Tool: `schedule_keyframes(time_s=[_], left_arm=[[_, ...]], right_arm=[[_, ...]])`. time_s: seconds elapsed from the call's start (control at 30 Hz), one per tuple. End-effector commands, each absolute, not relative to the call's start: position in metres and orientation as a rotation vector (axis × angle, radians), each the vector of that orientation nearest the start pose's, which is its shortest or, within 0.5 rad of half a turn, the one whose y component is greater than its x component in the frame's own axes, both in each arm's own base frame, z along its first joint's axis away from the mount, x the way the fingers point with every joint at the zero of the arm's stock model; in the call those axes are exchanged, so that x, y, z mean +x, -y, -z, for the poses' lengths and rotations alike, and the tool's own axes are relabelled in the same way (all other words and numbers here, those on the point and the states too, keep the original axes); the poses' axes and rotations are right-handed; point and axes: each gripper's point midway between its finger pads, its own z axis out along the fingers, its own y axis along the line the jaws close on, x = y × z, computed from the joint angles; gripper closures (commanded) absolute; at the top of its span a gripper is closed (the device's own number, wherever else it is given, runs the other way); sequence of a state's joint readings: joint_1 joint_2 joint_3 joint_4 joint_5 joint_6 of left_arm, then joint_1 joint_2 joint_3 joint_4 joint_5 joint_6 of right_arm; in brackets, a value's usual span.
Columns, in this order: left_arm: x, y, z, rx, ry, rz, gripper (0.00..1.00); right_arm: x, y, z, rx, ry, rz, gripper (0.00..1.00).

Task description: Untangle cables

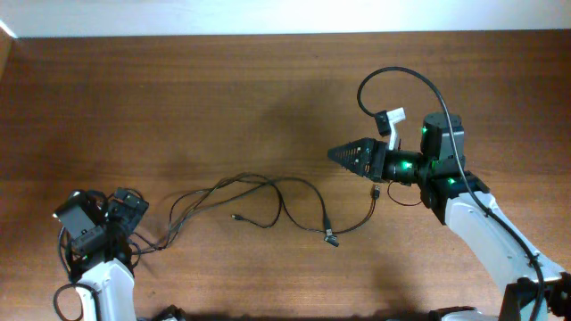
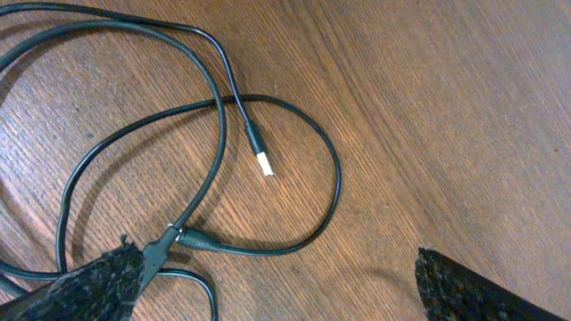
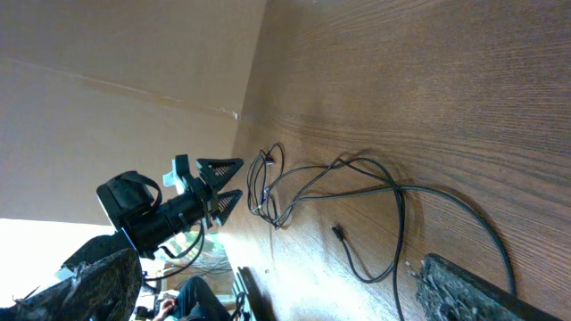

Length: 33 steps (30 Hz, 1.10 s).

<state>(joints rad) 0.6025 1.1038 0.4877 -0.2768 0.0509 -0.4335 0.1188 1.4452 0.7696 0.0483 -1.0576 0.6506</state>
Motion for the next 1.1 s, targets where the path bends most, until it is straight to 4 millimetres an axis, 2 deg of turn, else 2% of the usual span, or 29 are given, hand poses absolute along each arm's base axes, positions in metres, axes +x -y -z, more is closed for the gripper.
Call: schedule_keyframes(time_s=[0.0,0.03,0.23,0.53,0.67,0.73,0.83,0.93,1.07], left_arm=[[0.243,-0.159,-0.064,-1.188,-2.158,-0.034,0.05],[0.242,-0.159,-0.059,-1.197,-2.173,-0.032,0.01],[0.242,-0.158,-0.025,-1.273,-2.259,-0.008,0.01],[0.240,-0.162,-0.034,-1.150,-2.405,-0.085,0.01],[0.241,-0.171,-0.051,-1.140,-2.431,-0.139,0.01],[0.242,-0.172,-0.054,-1.074,-2.464,-0.158,0.01],[0.224,-0.178,-0.051,-1.112,-2.508,-0.272,0.01],[0.223,-0.178,-0.048,-1.117,-2.518,-0.274,0.01],[0.221,-0.179,-0.030,-1.155,-2.562,-0.272,0.01]], right_arm=[[0.326,-0.190,-0.174,-0.062,-2.250,-1.551,0.01],[0.327,-0.190,-0.173,-0.058,-2.251,-1.544,0.01],[0.330,-0.188,-0.171,-0.041,-2.255,-1.517,0.01],[0.332,-0.187,-0.170,-0.031,-2.257,-1.502,0.01],[0.332,-0.187,-0.170,-0.030,-2.257,-1.502,0.01],[0.332,-0.187,-0.170,-0.029,-2.257,-1.499,0.01],[0.334,-0.185,-0.168,-0.018,-2.259,-1.481,0.01],[0.334,-0.185,-0.168,-0.018,-2.259,-1.481,0.02],[0.335,-0.185,-0.167,-0.011,-2.263,-1.474,0.01]])
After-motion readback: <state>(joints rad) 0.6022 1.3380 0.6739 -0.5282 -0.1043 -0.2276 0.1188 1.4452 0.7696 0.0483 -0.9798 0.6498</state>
